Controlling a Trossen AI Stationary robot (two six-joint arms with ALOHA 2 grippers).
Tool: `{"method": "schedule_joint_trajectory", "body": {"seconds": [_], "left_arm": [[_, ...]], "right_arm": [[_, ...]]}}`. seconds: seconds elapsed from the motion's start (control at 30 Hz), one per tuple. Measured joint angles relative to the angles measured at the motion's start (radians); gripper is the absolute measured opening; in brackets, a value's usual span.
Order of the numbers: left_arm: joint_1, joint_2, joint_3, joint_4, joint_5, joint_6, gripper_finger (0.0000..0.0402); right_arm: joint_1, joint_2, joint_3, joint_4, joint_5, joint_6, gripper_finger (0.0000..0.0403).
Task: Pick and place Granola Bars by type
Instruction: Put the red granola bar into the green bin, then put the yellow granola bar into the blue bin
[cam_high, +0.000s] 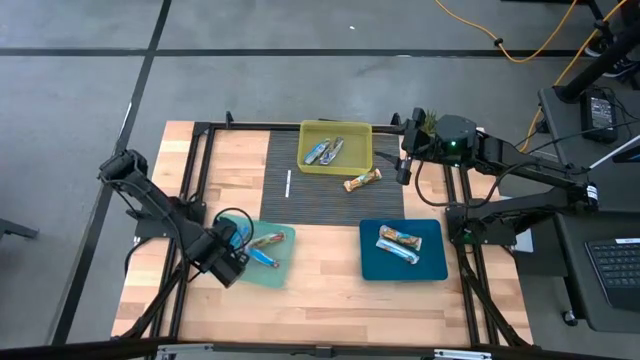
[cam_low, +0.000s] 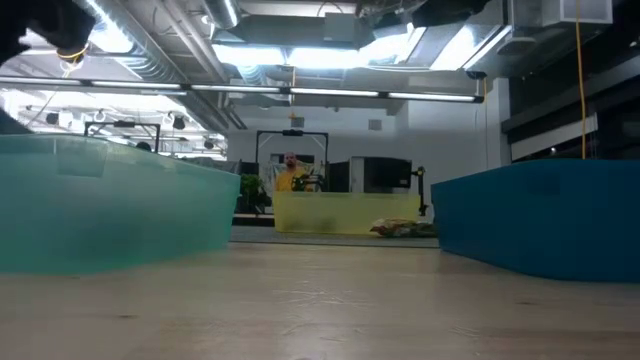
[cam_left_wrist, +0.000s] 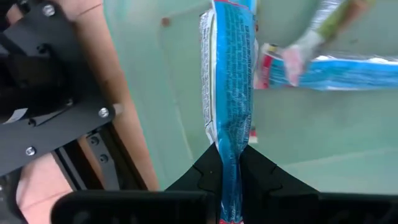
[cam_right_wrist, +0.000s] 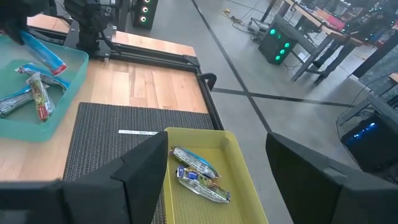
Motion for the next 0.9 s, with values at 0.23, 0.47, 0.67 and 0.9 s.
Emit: {"method": "schedule_joint_trajectory", "body": {"seconds": [0.23, 0.47, 0.67, 0.9], "left_arm": [[0.0, 0.0, -0.057, 0.002, 0.002, -0.081, 0.0022], [0.001, 0.0, -0.059, 0.003, 0.002, -0.082, 0.0025], [0.001, 0.0, -0.059, 0.004, 0.003, -0.083, 0.0054], [0.001, 0.0, -0.059, 0.003, 0.0, -0.082, 0.0113]], "right_arm": [[0.0, 0.0, 0.0, -0.003, 0.0, 0.005, 0.0272], [0.0, 0.0, 0.0, -0.009, 0.0, 0.004, 0.0272], [0.0, 0.0, 0.0, -0.009, 0.0, 0.004, 0.0272], [0.0, 0.0, 0.0, -0.01, 0.0, 0.004, 0.0272]]}}
